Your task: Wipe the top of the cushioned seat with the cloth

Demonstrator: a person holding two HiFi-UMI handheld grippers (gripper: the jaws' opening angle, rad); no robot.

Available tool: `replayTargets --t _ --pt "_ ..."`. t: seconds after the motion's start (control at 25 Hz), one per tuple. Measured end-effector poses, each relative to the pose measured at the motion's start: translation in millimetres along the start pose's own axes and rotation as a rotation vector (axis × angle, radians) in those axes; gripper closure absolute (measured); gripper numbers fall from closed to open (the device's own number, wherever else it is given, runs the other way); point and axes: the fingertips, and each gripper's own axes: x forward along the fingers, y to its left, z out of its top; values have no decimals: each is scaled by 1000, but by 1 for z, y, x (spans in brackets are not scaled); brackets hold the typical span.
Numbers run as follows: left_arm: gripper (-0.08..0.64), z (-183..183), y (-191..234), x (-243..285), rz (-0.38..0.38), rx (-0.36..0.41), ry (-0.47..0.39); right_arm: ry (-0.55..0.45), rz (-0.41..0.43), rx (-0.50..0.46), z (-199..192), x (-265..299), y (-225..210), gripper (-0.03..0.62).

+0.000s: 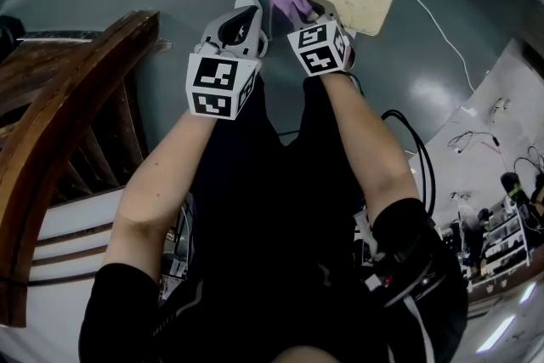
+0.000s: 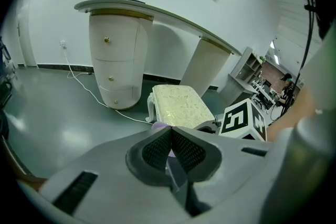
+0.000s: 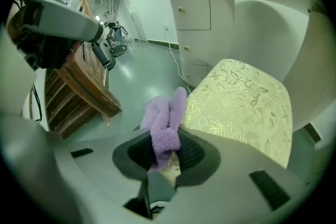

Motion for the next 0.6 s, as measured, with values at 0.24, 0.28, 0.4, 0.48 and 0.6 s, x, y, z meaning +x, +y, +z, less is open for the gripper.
replayTargets --t 0.24,0.28,0.4,0.48,0.6 --pt "557 6 -19 12 -14 -15 11 3 12 73 -17 -14 -18 505" --pt "557 7 -22 15 -15 -12 13 3 13 85 -21 -17 -22 505" --pt "557 13 -36 23 -23 -4 19 7 2 100 -35 -27 -36 505" --pt "557 18 -43 29 -29 -4 19 5 -13 134 -45 -34 -49 503" --pt "557 24 -51 35 -31 1 18 10 -28 187 -59 -43 -63 503"
